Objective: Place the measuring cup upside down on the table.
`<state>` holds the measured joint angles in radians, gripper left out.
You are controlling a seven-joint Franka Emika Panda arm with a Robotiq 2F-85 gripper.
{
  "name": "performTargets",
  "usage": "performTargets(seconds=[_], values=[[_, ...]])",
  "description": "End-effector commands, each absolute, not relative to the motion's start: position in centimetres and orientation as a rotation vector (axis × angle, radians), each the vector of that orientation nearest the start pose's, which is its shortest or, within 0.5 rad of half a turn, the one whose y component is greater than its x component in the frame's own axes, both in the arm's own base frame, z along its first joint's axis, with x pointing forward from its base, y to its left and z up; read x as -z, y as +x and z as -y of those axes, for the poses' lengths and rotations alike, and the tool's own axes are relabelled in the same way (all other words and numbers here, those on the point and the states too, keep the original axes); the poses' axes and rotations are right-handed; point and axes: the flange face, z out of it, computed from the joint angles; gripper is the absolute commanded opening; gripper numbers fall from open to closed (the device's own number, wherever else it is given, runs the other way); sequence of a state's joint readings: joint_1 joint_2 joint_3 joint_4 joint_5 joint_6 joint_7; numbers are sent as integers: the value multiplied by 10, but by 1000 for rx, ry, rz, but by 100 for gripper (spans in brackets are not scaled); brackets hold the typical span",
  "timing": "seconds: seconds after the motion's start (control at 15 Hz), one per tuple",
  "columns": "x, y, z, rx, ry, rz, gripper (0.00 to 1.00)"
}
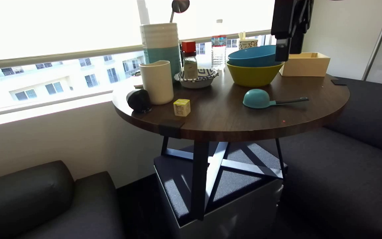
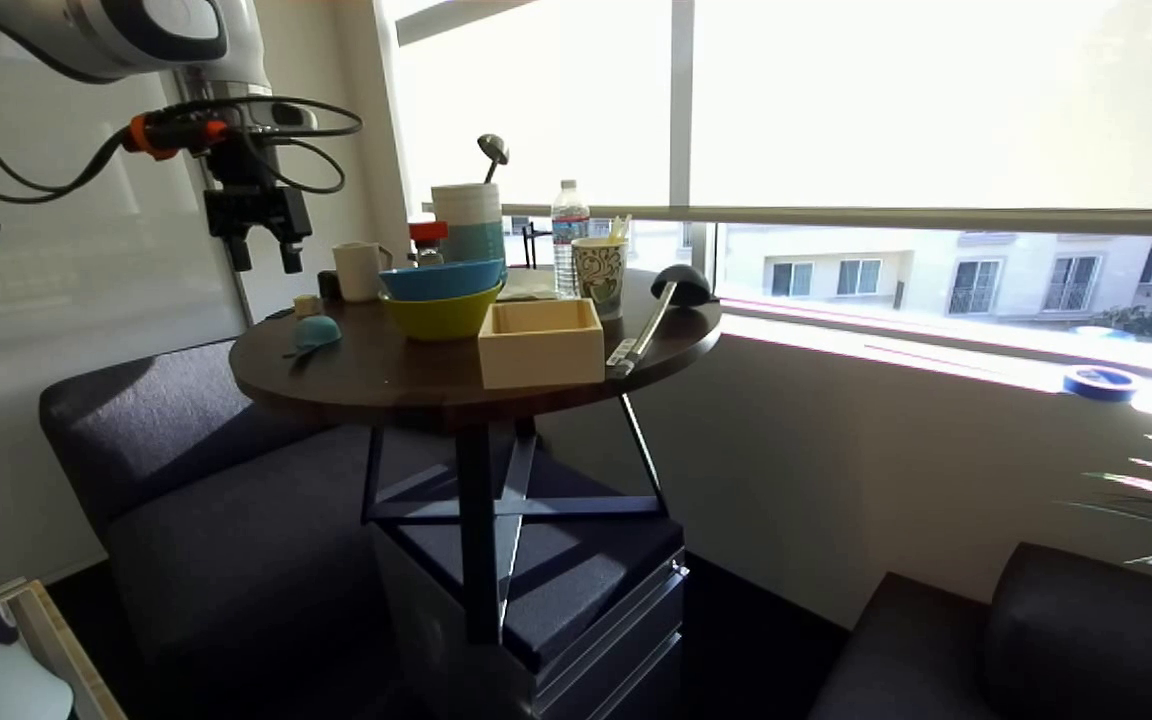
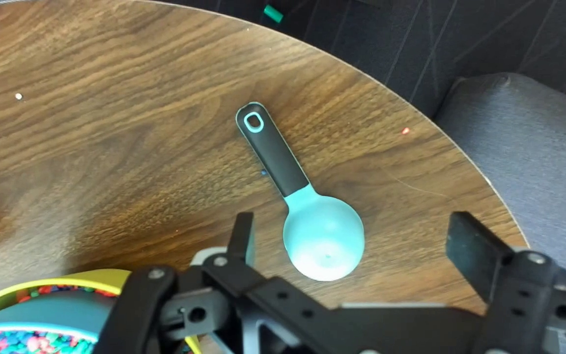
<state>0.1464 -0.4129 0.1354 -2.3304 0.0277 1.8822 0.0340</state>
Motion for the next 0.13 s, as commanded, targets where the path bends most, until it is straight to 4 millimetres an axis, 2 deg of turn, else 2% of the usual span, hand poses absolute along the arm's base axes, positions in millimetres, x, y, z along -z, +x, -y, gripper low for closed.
performTargets(seconds=[0.0,0.07], values=[[-491,405,-123,-57,-3154,359,100],[-490,405,-123,-59,-3154,359,100]])
